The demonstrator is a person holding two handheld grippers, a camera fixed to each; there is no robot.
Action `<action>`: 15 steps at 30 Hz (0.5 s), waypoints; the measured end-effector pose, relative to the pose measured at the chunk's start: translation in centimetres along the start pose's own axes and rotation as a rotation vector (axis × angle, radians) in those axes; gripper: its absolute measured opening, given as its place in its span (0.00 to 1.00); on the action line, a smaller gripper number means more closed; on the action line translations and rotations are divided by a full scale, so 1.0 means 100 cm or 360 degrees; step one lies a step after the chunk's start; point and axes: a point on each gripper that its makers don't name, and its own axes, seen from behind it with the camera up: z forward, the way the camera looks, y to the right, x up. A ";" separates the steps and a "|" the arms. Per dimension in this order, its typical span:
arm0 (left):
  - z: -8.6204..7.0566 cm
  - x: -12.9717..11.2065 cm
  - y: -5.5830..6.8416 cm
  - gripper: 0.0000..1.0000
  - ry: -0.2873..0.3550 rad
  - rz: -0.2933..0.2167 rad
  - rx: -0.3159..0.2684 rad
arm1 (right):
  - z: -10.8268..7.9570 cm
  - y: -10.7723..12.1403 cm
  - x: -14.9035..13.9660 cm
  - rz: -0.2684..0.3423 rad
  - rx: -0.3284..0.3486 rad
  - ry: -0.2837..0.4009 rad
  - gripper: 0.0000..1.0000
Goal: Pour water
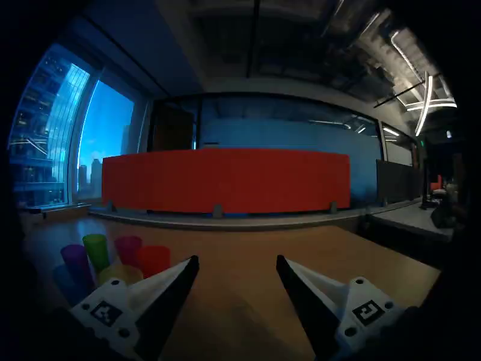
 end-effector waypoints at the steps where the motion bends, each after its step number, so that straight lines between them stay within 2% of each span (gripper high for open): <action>1: 0.000 0.000 0.000 0.99 0.0000 0.0000 0.0000 | 0.000 0.000 0.000 0.0000 0.0000 0.0000 1.00; 15: 0.002 0.000 0.001 0.99 -0.0006 -0.0003 -0.0007 | 0.002 -0.002 0.001 -0.0012 0.0008 -0.0003 1.00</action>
